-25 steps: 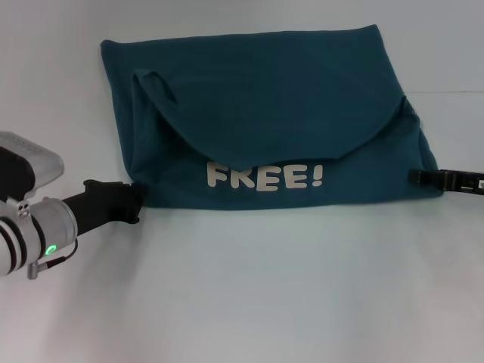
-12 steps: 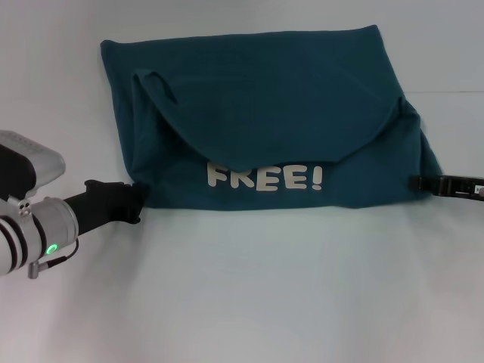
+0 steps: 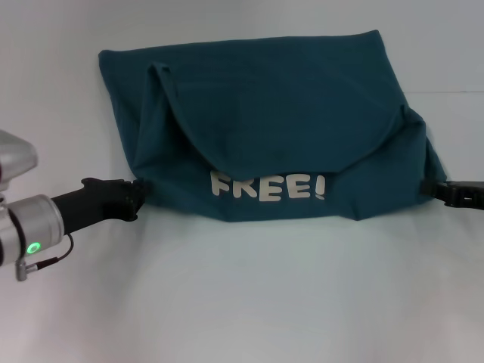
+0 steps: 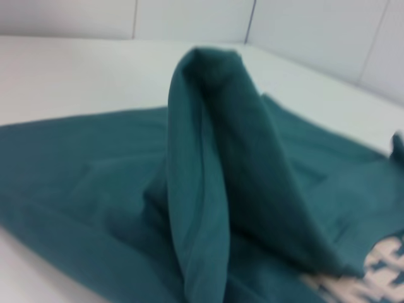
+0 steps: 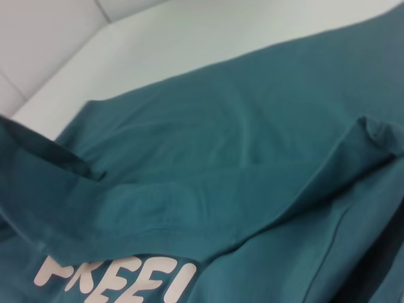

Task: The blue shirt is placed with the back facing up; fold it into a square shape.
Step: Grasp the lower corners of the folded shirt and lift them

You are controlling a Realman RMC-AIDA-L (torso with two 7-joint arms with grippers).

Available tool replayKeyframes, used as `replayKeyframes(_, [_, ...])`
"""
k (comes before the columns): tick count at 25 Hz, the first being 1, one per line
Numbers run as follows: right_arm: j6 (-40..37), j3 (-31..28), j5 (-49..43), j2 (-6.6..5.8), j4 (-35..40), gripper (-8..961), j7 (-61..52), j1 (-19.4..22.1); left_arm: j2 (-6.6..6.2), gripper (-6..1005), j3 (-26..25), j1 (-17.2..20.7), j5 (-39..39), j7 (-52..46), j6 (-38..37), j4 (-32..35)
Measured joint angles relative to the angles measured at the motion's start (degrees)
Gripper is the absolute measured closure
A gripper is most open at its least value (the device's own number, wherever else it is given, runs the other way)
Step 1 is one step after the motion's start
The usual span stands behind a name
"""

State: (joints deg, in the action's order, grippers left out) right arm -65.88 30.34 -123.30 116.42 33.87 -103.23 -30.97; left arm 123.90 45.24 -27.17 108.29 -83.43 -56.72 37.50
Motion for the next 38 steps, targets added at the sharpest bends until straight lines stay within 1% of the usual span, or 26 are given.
replayKeyframes(3, [-1.7,0.0,0.9,0.11,1.0,912,1.4,1.4,0.0,978,-0.2,1.4,0.6,-3.9,-4.7,3.1])
replayKeyframes(7, [-6.4,-0.4,2.4,-0.21,3.3,932,3.3,3.5,0.12,977,-0.7,3.1,2.7,-10.0,-9.6,7.4])
replayKeyframes(12, [-13.9,-0.9,5.5,-0.53,8.7,932,3.7,6.8,0.16,976,-1.6,4.8,3.2,-15.3,-11.6,10.3])
replayKeyframes(14, [-16.2,-1.4,6.1,-0.85,10.1,932,3.4,7.7,-0.02,977,-3.6,5.3,4.0,-17.6,-12.3,11.2])
replayKeyframes(16, [-19.0,-2.5,6.3,-1.42,11.2,932,3.0,8.2,-0.27,977,-5.7,5.4,5.4,-19.5,-13.9,12.0])
replayKeyframes(20, [-22.7,-4.1,6.1,-2.2,12.0,932,2.7,8.5,-0.53,978,-9.6,5.7,6.8,-21.4,-19.3,14.1])
replayKeyframes(27, [-25.8,-4.6,6.1,-2.68,12.2,932,3.2,9.5,-0.57,976,-13.1,7.1,7.2,-23.5,-28.3,18.7])
replayKeyframes(31, [-28.3,-5.0,6.1,-2.93,12.8,932,3.5,10.0,-0.83,976,-15.6,7.5,7.5,-23.7,-32.5,19.3])
replayKeyframes(38, [-33.8,-5.2,6.2,-2.91,14.6,932,4.4,11.3,-1.34,976,-21.0,8.3,9.6,-24.2,-38.0,20.1])
